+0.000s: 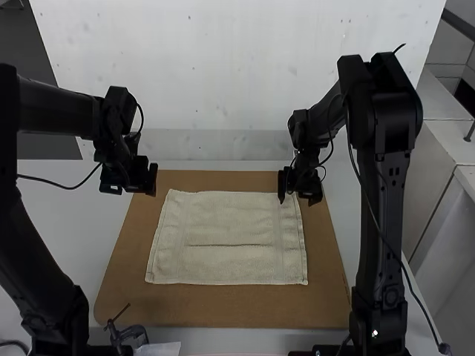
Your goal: Fold the towel.
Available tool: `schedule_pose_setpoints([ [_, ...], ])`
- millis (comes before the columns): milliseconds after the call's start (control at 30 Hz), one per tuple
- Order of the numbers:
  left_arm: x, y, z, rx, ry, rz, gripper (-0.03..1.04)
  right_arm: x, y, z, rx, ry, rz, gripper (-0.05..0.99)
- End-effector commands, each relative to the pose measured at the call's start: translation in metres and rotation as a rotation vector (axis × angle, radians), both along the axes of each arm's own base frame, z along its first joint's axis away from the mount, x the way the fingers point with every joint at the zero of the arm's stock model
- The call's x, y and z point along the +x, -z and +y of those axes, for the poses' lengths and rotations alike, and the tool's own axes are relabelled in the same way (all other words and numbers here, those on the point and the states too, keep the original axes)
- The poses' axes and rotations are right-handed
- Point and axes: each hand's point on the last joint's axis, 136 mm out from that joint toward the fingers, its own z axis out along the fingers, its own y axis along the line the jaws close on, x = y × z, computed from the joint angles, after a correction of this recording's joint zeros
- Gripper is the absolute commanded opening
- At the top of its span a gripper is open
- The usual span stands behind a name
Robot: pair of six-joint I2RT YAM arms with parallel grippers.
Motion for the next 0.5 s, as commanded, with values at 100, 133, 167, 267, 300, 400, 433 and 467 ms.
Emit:
schedule_pose_setpoints([
  [100, 0.011, -0.007, -0.003, -0.003, 0.001, -0.029, 0.98, 0.018, 0.007, -0.002, -0.041, 0.031, -0.016, 0.74],
  [133, 0.011, -0.005, -0.003, -0.003, 0.001, -0.025, 0.98, 0.020, 0.009, -0.004, -0.062, 0.034, -0.016, 0.69],
  [167, 0.010, -0.003, -0.004, -0.002, 0.001, -0.017, 0.98, 0.020, 0.012, -0.007, -0.084, 0.039, -0.015, 0.64],
  [267, 0.013, 0.002, -0.007, -0.002, 0.010, -0.014, 0.98, 0.022, 0.019, -0.009, -0.095, 0.042, -0.015, 0.46],
  [300, 0.014, 0.004, -0.009, -0.002, 0.015, -0.014, 0.98, 0.023, 0.021, -0.009, -0.096, 0.042, -0.015, 0.38],
  [400, 0.020, 0.006, -0.014, -0.001, 0.028, -0.008, 0.98, 0.025, 0.024, -0.007, -0.096, 0.039, -0.017, 0.18],
  [433, 0.023, 0.008, -0.016, -0.001, 0.030, -0.003, 0.98, 0.025, 0.025, -0.006, -0.096, 0.037, -0.014, 0.11],
  [467, 0.025, 0.008, -0.018, -0.001, 0.033, -0.002, 0.98, 0.025, 0.025, -0.007, -0.099, 0.037, -0.011, 0.03],
])
